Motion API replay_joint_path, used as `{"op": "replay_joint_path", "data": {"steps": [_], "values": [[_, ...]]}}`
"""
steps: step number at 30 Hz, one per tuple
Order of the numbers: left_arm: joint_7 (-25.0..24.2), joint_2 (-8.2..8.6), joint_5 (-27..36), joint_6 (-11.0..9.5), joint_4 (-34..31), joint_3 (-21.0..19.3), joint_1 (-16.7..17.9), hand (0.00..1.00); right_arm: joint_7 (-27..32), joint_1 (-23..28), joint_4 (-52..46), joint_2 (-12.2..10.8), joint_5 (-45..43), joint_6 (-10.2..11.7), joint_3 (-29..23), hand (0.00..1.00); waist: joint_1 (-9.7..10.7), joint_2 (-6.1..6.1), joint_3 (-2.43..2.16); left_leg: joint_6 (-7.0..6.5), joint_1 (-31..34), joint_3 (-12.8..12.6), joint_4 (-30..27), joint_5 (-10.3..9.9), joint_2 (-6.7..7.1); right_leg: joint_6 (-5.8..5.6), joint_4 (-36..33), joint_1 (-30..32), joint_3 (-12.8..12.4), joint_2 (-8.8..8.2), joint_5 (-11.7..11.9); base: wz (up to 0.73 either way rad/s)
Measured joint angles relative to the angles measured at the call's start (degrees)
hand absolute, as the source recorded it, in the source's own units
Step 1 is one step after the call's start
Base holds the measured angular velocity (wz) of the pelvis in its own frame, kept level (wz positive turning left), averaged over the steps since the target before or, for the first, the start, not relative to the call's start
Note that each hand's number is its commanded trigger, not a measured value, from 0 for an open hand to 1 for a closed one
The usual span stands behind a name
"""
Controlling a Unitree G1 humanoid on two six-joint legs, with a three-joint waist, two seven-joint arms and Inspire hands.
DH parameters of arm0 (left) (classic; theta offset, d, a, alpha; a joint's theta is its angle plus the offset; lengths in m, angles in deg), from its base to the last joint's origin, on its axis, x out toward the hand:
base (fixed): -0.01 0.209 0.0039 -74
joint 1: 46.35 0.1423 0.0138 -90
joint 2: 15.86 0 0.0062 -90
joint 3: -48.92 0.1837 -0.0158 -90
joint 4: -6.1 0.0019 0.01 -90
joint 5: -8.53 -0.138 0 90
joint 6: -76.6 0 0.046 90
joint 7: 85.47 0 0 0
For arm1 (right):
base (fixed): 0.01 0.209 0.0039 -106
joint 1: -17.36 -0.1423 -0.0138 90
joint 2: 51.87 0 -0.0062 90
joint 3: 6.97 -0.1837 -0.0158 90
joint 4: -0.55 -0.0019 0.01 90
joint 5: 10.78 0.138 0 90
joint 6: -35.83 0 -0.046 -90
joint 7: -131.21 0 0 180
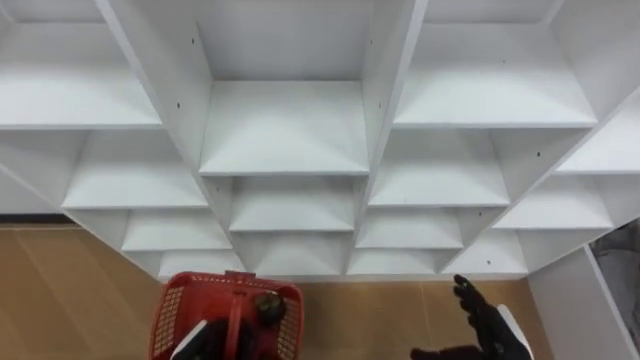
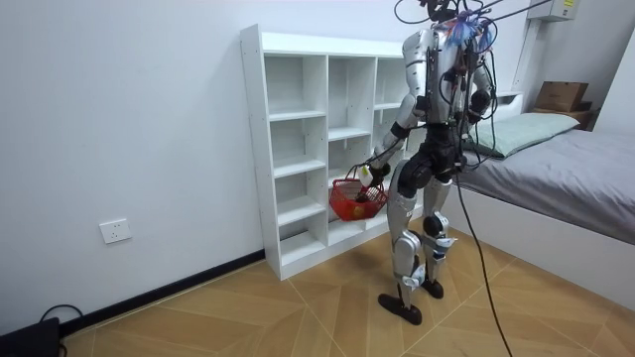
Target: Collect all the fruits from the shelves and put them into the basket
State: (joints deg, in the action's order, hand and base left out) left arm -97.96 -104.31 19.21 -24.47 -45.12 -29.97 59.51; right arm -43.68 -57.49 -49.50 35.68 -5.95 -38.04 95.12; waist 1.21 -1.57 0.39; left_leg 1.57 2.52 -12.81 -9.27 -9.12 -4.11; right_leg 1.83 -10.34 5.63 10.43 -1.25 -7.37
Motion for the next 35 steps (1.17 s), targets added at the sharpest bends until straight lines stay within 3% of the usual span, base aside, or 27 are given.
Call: {"op": "replay_joint_path", "data": {"steps": [4, 11, 14, 18, 26, 31, 35], "values": [[1.6, 0.13, 0.3, -0.4, 6.9, -2.4, -0.1, 1.0, 0.1, 0.2, 4.9, -0.2, 3.5, 0.0, 0.0, 0.0, -0.4, 0.02, -0.42, 0.39, -2.6, -0.1, 0.6, -0.3, -0.15, 0.0, 1.0, -2.7, -0.1, 0.37, -0.1, 0.0], [4.3, 1.22, 3.8, -0.3, 14.3, -5.1, 0.4, 1.0, -0.3, 0.4, 11.5, -0.9, 6.3, -2.2, -1.6, 0.0, -0.5, 0.32, -0.32, 0.54, -6.4, -0.1, 1.1, -0.7, -0.13, -0.18, 1.6, -6.4, -0.7, 0.47, -0.8, 0.0], [5.4, 2.96, 5.4, -0.1, 19.4, -8.1, -0.6, 1.0, -0.3, -0.5, 17.5, -2.3, 9.1, -3.3, -4.2, 0.0, -1.1, 0.34, -0.31, 0.5, -7.2, 0.1, 1.1, -0.9, -0.15, -0.25, 1.7, -7.3, -0.6, 0.46, -0.8, 0.0], [6.2, 4.82, 5.6, 1.4, 21.2, -11.4, -0.5, 1.0, -2.6, -1.1, 24.5, -3.2, 13.2, -6.3, -5.9, 0.0, -1.8, 0.36, -0.39, 0.42, -7.3, 0.6, 1.0, -1.2, -0.01, -0.42, 1.7, -8.1, -0.2, 0.34, -1.0, 0.08], [6.8, 5.25, 5.2, 4.1, 23.6, -13.8, -1.1, 1.0, -7.8, -3.1, 29.4, -3.7, 15.0, -10.0, -10.6, 0.0, -1.7, 0.6, -0.29, 0.43, -8.2, 1.2, 1.0, -1.3, 0.07, -0.54, 1.7, -9.5, -0.2, 0.42, -1.3, 0.02], [6.9, 5.32, 4.8, 7.0, 24.1, -15.4, -1.3, 1.0, -7.8, -4.0, 30.7, -3.6, 15.0, -12.6, -11.3, 0.0, -1.6, 0.74, -0.28, 0.46, -8.1, 2.3, 0.8, -1.5, 0.34, -0.69, 1.7, -9.8, 0.8, 0.3, -1.8, 0.12], [7.4, 5.58, 4.6, 8.3, 24.2, -15.4, -1.8, 1.0, -7.5, -4.5, 31.2, -3.3, 14.9, -12.6, -11.4, 0.0, -1.6, 1.2, -0.23, 0.39, -8.1, 2.6, 0.8, -1.6, 0.5, -0.81, 1.7, -9.9, 1.0, 0.21, -2.1, 0.04]]}}
